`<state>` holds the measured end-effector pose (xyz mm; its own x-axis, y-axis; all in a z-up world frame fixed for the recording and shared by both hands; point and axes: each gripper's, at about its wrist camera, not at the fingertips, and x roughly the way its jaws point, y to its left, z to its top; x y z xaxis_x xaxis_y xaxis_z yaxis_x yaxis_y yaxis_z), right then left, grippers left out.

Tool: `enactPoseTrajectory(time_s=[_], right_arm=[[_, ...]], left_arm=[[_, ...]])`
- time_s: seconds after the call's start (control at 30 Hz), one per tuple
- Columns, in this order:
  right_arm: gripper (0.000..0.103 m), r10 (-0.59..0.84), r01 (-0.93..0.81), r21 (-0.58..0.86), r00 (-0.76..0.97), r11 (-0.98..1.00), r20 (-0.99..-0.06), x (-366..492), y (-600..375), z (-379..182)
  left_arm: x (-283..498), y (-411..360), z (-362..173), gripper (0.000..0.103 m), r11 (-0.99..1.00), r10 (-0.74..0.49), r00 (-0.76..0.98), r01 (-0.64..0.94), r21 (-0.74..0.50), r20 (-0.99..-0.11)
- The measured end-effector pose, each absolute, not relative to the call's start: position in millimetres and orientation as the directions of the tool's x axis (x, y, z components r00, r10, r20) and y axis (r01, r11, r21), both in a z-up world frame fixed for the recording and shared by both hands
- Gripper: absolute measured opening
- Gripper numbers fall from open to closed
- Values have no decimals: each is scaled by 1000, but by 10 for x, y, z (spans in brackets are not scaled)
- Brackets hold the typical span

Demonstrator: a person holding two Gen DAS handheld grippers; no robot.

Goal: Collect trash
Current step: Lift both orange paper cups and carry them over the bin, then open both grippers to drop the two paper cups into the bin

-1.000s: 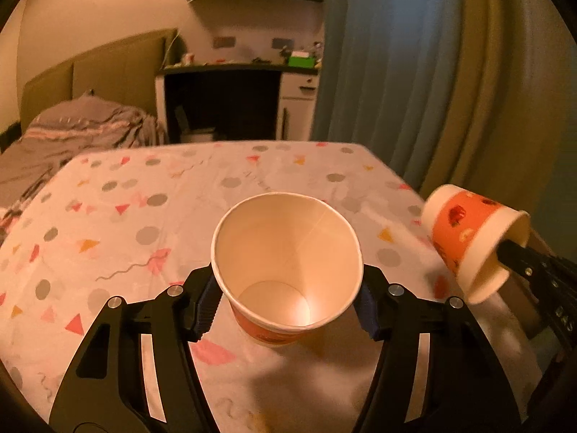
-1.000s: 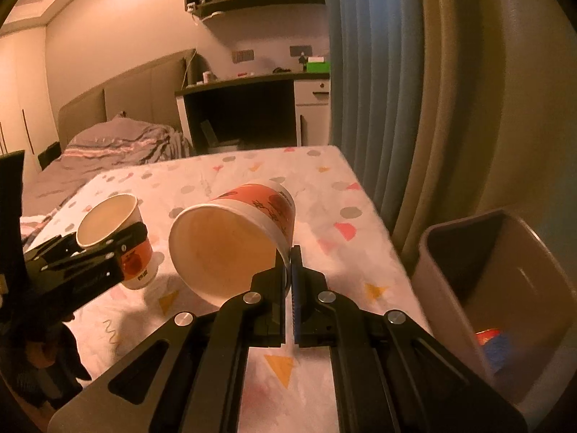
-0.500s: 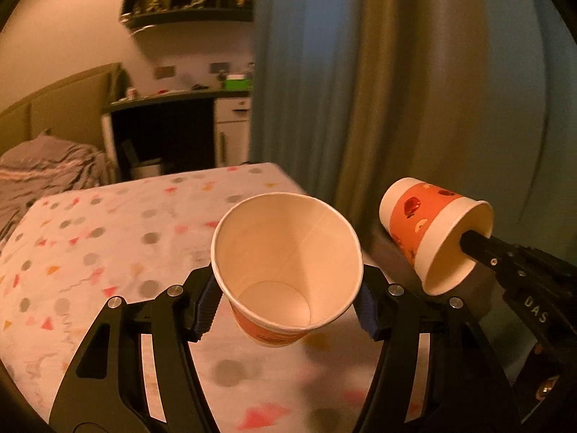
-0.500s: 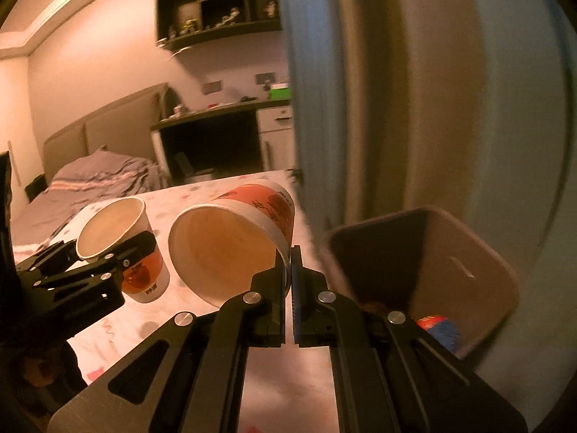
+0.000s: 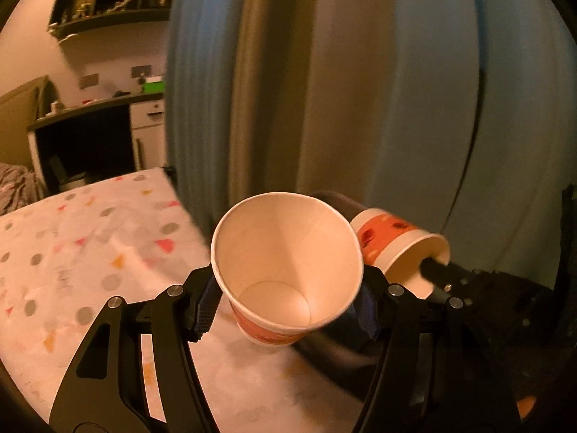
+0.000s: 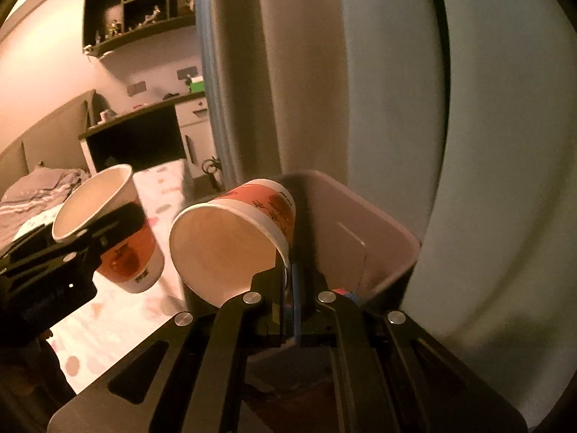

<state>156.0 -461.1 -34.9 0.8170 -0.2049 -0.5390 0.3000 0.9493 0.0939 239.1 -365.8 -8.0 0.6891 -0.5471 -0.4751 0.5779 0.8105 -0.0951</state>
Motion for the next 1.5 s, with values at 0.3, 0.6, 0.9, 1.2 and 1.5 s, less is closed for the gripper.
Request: enactPoseTrajectory(time_s=[0.3, 0.6, 0.9, 1.2, 1.5], right_arm=[[4, -211, 315, 92, 799, 945, -563, 1616, -4813, -499], [13, -214, 327, 98, 787, 940, -578, 1675, -4849, -553], [45, -240, 343, 88, 796, 935, -555, 1580, -4817, -491], [73, -271, 369, 96, 812, 924, -517, 1413, -4808, -379], [97, -254, 309, 56, 861, 949, -440, 1099, -4358, -175]], left_arm=[[2636, -3936, -303, 63, 767, -605, 614, 620, -164, -506], [2731, -3903, -377, 90, 743, -645, 579, 628, -231, -500], [2660, -3795, -317, 97, 728, -671, 571, 626, -278, -473], [2518, -3636, -186, 97, 757, -642, 613, 602, -254, -460], [1992, -2958, 54, 97, 894, -435, 786, 434, -110, -439]])
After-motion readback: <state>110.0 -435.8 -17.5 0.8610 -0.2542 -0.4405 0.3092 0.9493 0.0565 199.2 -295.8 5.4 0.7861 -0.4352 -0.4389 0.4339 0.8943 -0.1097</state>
